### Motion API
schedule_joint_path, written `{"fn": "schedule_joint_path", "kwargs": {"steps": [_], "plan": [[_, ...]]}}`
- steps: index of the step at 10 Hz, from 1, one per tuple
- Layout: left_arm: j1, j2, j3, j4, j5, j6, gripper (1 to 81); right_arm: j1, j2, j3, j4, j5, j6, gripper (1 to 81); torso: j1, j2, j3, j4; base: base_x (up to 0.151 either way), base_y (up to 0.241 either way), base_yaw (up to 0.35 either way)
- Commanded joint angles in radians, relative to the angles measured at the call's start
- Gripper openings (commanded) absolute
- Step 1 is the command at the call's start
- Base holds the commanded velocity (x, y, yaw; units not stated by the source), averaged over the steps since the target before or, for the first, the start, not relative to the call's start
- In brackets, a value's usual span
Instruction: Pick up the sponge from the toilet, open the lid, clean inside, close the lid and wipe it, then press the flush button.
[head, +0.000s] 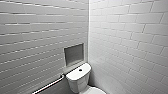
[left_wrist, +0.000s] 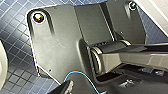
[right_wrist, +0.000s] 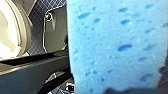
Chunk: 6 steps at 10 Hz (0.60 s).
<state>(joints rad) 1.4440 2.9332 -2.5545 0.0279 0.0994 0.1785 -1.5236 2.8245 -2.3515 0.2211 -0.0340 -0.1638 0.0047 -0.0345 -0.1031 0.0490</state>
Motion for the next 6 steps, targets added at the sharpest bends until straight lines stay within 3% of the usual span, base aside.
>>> {"fn": "schedule_joint_path", "kwargs": {"steps": [1,6], "plan": [[-0.041,-0.071,0.114,-0.025,0.029,0.001,81.1,0.033,-0.101,0.146,0.02,-0.018,0.001,1.0,0.0,0.0,0.0,0.0,0.0,0.0,0.0],[-0.056,-0.094,0.145,-0.028,0.028,-0.002,81.1,0.045,-0.178,0.273,0.007,-0.017,-0.003,1.0,0.0,0.0,0.0,0.0,0.0,0.0,0.0]]}}
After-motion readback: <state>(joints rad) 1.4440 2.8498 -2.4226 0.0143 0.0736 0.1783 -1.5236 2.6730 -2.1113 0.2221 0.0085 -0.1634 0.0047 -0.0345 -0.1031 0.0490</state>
